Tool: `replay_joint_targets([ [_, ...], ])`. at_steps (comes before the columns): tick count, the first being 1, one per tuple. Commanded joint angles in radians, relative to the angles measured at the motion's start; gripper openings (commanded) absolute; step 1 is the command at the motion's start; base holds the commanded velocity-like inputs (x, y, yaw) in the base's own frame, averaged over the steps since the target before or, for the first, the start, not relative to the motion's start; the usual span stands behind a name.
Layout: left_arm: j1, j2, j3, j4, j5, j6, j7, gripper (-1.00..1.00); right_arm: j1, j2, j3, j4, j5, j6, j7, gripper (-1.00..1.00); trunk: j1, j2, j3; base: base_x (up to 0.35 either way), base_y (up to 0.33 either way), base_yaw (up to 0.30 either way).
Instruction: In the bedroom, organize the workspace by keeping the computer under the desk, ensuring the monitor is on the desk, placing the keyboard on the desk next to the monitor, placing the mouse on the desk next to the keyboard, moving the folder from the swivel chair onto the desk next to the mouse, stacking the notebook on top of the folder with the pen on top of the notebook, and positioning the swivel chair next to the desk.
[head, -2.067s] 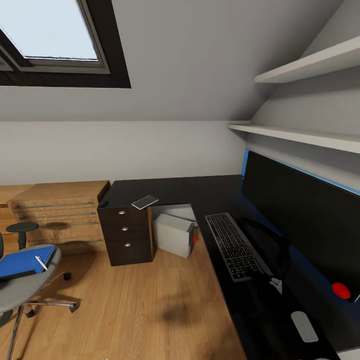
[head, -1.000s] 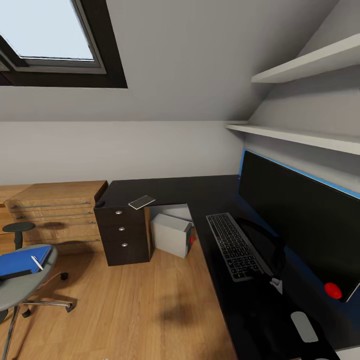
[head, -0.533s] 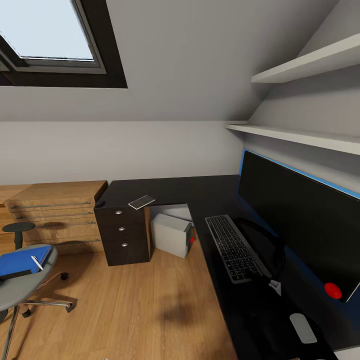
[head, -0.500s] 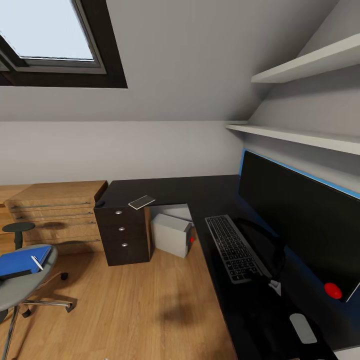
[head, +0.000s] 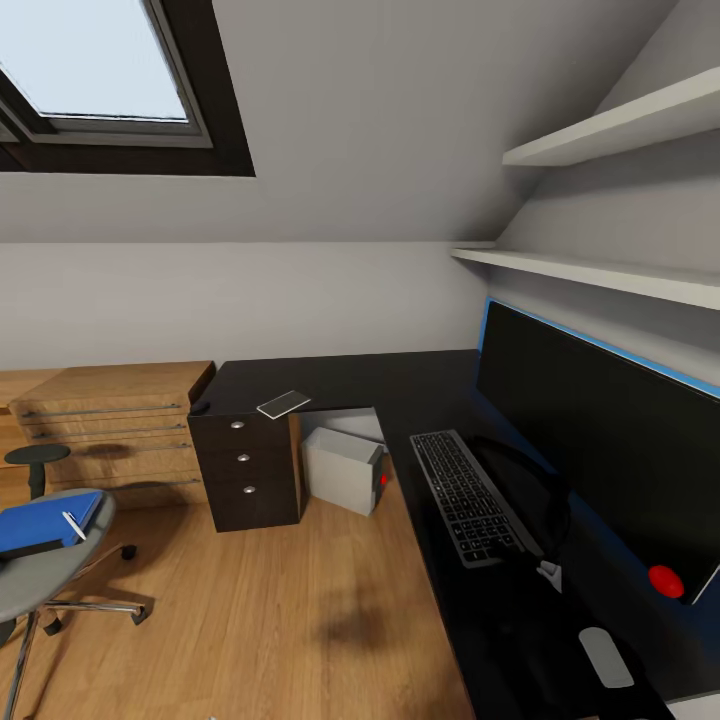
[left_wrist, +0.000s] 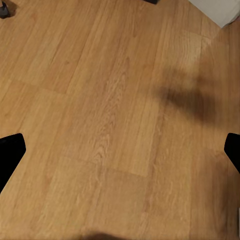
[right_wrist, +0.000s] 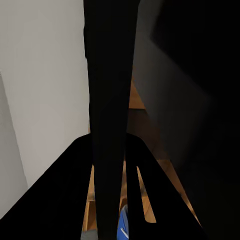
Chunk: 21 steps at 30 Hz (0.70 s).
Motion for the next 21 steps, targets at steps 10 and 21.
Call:
replay_joint_targets([
  [10, 0.0, 0.0, -0.001, 0.0, 0.007, -0.002, 0.001, 1.0, 0.0, -0.003, -0.003, 0.001, -0.003, 0.008, 0.007, -1.0, 0.0, -0.001, -0.001, 0.0, 0.0, 0.0],
  [21, 0.0, 0.0, 0.001, 0.0, 0.007, -0.002, 0.001, 1.0, -0.001, -0.002, -0.003, 0.002, 0.003, 0.005, 0.005, -1.0, 0.0, -0.001, -0.001, 0.0, 0.0, 0.0],
])
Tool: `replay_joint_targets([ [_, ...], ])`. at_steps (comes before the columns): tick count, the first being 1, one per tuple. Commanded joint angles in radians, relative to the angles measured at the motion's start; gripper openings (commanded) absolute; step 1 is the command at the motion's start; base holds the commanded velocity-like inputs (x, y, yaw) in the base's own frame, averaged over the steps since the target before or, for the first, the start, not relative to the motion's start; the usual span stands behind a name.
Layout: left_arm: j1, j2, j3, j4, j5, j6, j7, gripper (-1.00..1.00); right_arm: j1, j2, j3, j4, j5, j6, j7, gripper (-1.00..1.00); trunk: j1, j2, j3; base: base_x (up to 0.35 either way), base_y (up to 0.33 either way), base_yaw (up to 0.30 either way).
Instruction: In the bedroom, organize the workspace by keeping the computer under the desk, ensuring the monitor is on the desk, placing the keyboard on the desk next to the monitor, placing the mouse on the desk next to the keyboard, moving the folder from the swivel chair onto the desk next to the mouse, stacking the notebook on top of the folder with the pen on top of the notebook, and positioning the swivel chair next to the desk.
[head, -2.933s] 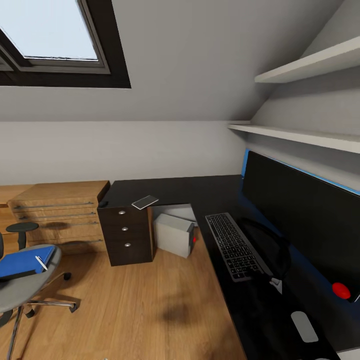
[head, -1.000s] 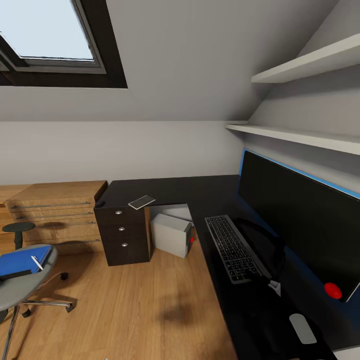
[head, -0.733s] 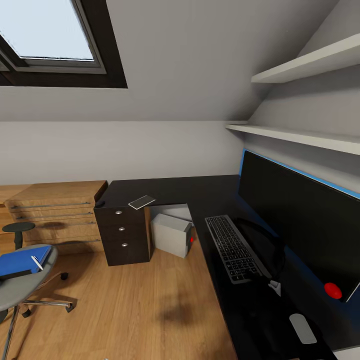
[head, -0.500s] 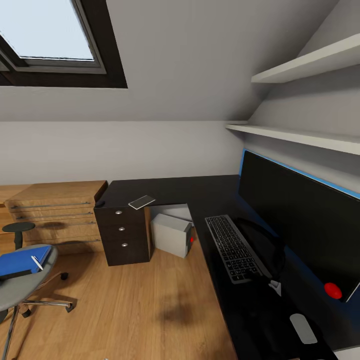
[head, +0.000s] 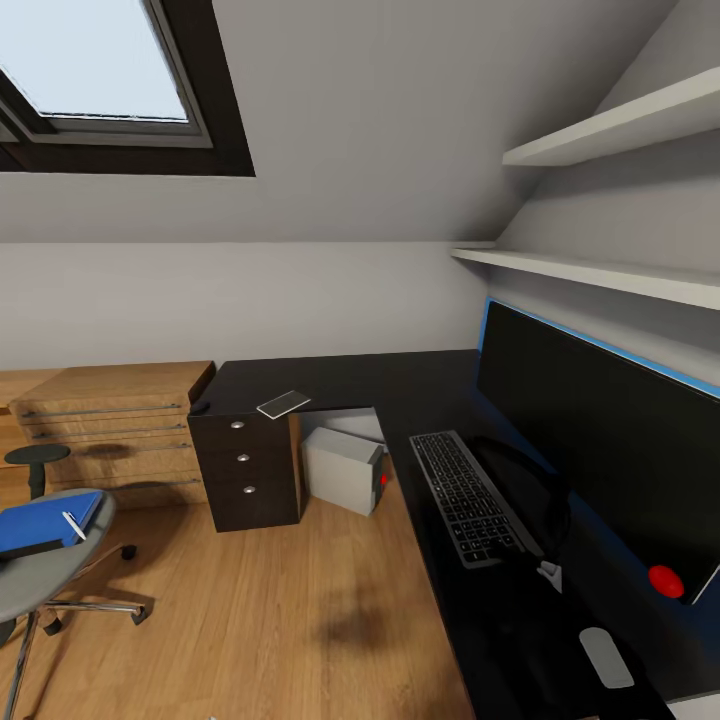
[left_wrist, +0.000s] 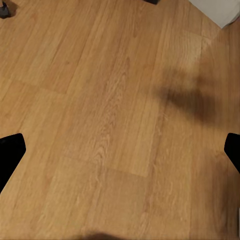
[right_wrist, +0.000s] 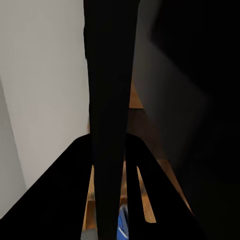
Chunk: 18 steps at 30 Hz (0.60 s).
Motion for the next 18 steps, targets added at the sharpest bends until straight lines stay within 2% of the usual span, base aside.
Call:
replay_joint_targets([
  [1, 0.0, 0.0, -0.001, 0.0, 0.007, -0.002, 0.001, 1.0, -0.001, 0.0, -0.003, 0.0, -0.005, 0.008, 0.002, -1.0, 0.0, -0.001, -0.001, 0.0, 0.0, 0.0],
  [5, 0.0, 0.0, -0.001, -0.001, 0.007, -0.002, 0.001, 1.0, -0.001, 0.001, -0.002, 0.0, 0.0, 0.009, -0.001, -1.0, 0.0, -0.001, -0.001, 0.0, 0.0, 0.0],
  [10, 0.0, 0.0, -0.001, 0.0, 0.007, -0.002, 0.001, 1.0, -0.001, 0.004, 0.0, 0.0, 0.042, -0.011, -0.004, -1.0, 0.0, -0.001, -0.001, 0.0, 0.0, 0.0],
  [18, 0.0, 0.0, 0.0, 0.0, 0.007, -0.002, 0.001, 1.0, -0.001, 0.007, -0.001, 0.0, 0.047, -0.043, -0.005, -1.0, 0.0, -0.001, -0.001, 0.0, 0.0, 0.0],
])
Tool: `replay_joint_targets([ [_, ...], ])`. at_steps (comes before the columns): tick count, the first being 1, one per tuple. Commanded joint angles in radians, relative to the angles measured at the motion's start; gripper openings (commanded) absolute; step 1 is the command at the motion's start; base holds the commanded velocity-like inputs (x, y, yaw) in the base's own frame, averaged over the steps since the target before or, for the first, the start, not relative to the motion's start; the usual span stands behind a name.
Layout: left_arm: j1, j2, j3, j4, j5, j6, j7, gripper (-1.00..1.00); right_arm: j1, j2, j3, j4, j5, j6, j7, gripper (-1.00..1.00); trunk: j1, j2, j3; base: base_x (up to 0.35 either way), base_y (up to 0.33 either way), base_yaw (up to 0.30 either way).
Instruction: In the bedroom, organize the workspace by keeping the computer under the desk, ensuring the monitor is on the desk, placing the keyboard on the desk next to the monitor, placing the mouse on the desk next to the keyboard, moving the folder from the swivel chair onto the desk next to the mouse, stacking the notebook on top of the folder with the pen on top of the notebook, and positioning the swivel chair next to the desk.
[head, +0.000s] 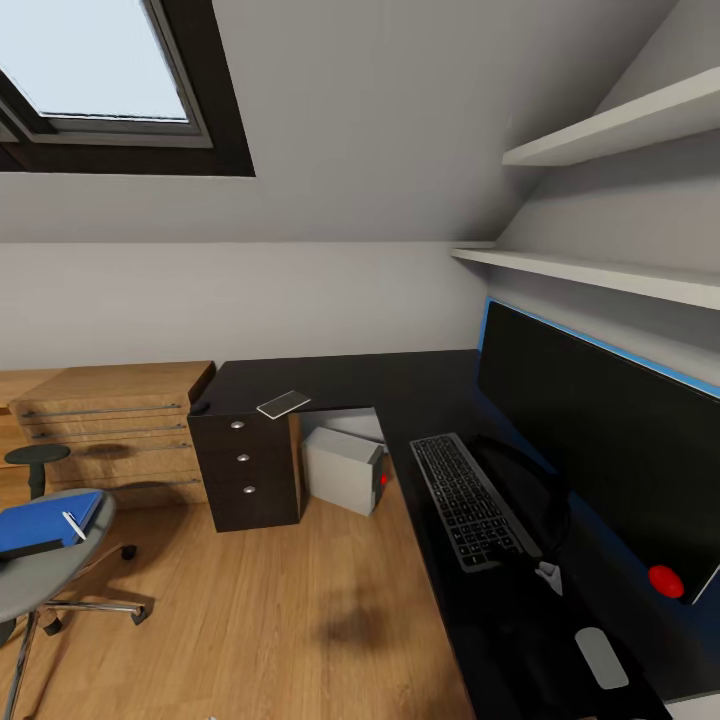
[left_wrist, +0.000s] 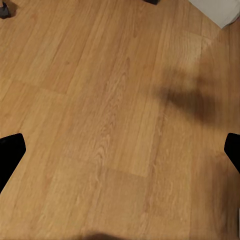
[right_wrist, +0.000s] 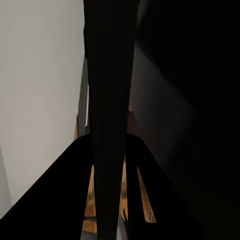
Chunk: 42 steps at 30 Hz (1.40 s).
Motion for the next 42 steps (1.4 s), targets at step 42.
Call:
replay_joint_targets([
  [42, -0.001, 0.001, -0.001, 0.0, 0.007, -0.095, 0.002, 1.0, -0.001, 0.003, -0.005, 0.008, -0.009, 0.001, -0.083, -1.0, 0.0, -0.001, -0.001, 0.061, -0.031, 0.0],
])
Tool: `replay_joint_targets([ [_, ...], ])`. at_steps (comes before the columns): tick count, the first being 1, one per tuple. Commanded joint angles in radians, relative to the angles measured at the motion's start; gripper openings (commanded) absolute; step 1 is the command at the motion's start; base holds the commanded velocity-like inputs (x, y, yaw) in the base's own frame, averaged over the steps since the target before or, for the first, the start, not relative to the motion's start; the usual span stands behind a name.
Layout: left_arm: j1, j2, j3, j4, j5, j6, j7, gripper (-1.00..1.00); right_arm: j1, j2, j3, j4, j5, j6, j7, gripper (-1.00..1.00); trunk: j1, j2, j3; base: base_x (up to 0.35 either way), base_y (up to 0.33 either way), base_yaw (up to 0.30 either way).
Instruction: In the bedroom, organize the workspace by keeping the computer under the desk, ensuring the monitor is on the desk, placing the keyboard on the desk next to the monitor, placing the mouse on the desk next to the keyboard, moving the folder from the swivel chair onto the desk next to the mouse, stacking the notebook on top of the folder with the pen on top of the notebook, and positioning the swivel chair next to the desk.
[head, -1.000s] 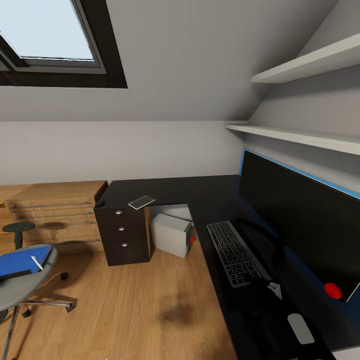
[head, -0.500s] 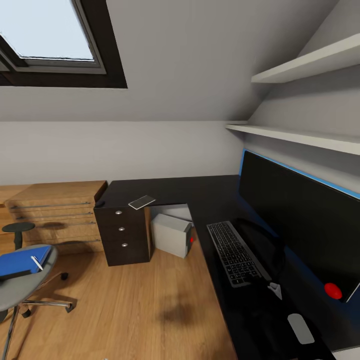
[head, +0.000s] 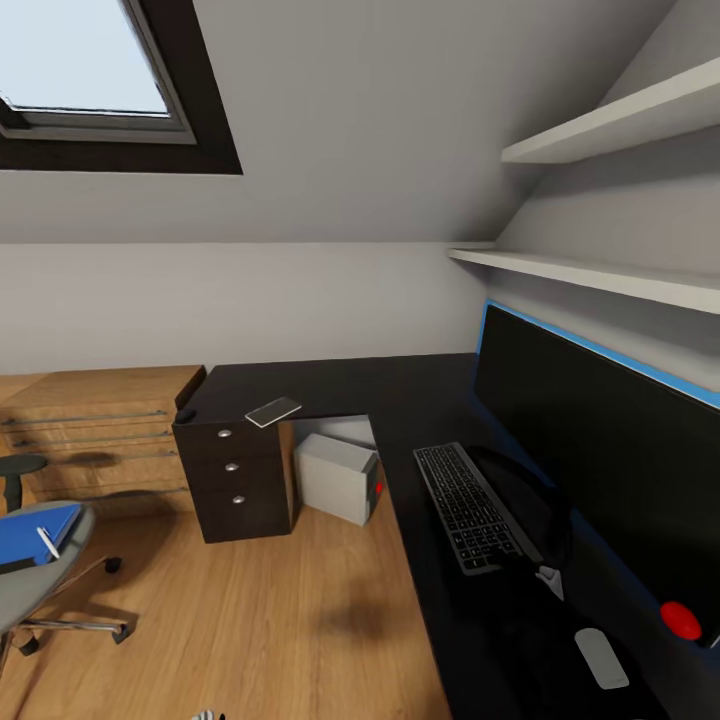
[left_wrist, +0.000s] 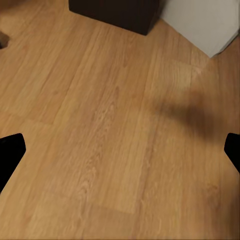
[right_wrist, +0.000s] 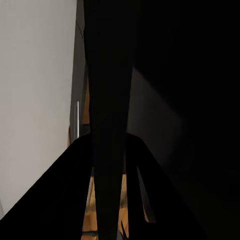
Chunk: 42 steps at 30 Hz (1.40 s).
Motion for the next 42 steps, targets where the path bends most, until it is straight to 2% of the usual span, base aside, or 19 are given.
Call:
replay_joint_targets([
  [1, -0.001, 0.0, -0.001, 0.0, 0.005, -0.004, 0.002, 1.0, -0.001, 0.0, -0.003, 0.003, 0.026, -0.003, -0.014, -1.0, 0.0, -0.001, -0.001, 0.026, -0.01, 0.0],
  [11, -0.001, -0.001, -0.001, 0.0, 0.005, -0.006, 0.009, 1.0, -0.001, 0.0, -0.003, 0.003, 0.028, -0.003, -0.014, -1.0, 0.0, -0.001, -0.001, 0.005, -0.002, 0.0],
  [30, 0.0, 0.0, 0.002, 0.0, 0.008, -0.004, 0.006, 1.0, -0.001, 0.003, -0.003, 0.009, 0.026, -0.003, -0.034, -1.0, 0.073, -0.134, -0.061, 0.0, 0.0, 0.0],
  [42, 0.0, 0.0, 0.004, 0.0, 0.009, -0.005, 0.006, 1.0, -0.001, 0.003, -0.003, 0.009, 0.026, -0.003, -0.035, -1.0, 0.073, -0.134, -0.061, 0.0, 0.0, 0.0],
])
